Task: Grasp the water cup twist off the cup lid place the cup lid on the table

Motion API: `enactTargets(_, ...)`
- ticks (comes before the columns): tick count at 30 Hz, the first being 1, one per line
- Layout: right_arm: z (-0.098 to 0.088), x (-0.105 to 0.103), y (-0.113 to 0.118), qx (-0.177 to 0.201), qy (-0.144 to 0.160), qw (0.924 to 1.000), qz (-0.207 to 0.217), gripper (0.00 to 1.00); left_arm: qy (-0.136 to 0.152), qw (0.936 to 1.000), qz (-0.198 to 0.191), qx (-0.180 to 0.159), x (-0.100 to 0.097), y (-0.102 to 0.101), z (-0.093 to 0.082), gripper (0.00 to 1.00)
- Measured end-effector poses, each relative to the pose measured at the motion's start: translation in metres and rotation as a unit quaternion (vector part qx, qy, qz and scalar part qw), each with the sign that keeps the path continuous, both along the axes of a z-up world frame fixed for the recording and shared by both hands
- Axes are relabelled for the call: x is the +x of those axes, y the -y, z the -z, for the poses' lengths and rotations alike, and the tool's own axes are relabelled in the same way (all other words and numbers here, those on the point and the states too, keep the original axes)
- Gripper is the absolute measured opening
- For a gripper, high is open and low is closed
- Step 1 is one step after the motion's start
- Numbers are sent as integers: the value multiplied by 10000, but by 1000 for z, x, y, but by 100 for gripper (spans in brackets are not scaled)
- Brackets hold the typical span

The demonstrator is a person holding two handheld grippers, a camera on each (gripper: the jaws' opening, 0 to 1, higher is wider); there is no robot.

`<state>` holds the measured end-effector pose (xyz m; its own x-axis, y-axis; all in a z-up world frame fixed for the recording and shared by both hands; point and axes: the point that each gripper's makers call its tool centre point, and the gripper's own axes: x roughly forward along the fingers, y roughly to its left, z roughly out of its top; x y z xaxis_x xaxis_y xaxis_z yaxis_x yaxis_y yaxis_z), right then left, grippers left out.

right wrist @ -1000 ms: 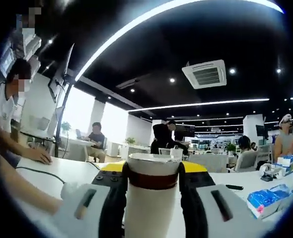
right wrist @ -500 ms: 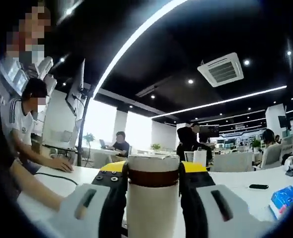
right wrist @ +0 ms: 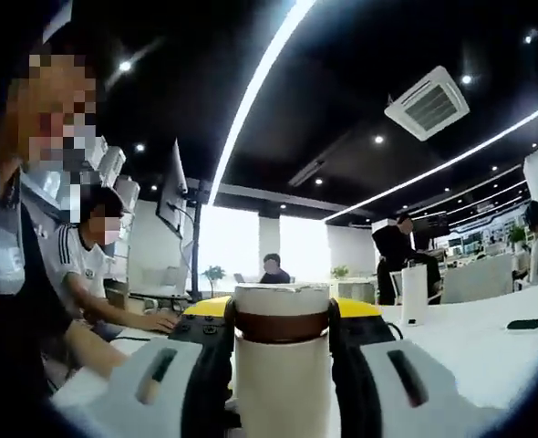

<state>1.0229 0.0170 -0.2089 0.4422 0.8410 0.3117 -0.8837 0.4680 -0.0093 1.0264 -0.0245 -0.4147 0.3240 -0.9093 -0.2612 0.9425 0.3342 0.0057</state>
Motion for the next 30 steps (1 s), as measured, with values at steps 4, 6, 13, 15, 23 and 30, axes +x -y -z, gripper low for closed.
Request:
enactTargets(4, 1, -2, 0, 86, -71, 9992, -379, 44, 0, 10000, 6, -2, 0, 0, 0, 50)
enactTargets(6, 1, -3, 0, 156, -127, 9981, -581, 44, 0, 10000, 9, -2, 0, 0, 0, 50)
enactTargets(13, 1, -4, 2, 249, -215, 9943, -1018, 44, 1, 10000, 9, -4, -1, 1, 0, 50)
enactTargets(15, 1, -5, 2, 241, -170, 9929, -1155, 44, 1, 10000, 9, -3, -1, 1, 0, 50)
enactTargets(23, 0, -5, 4, 345, -229, 9862, -1602, 44, 2, 10000, 4, -8, -1, 1, 0, 50)
enactTargets(30, -1, -9, 6, 316, -149, 9866, -1594, 46, 1, 10000, 12, -7, -1, 2, 0, 50)
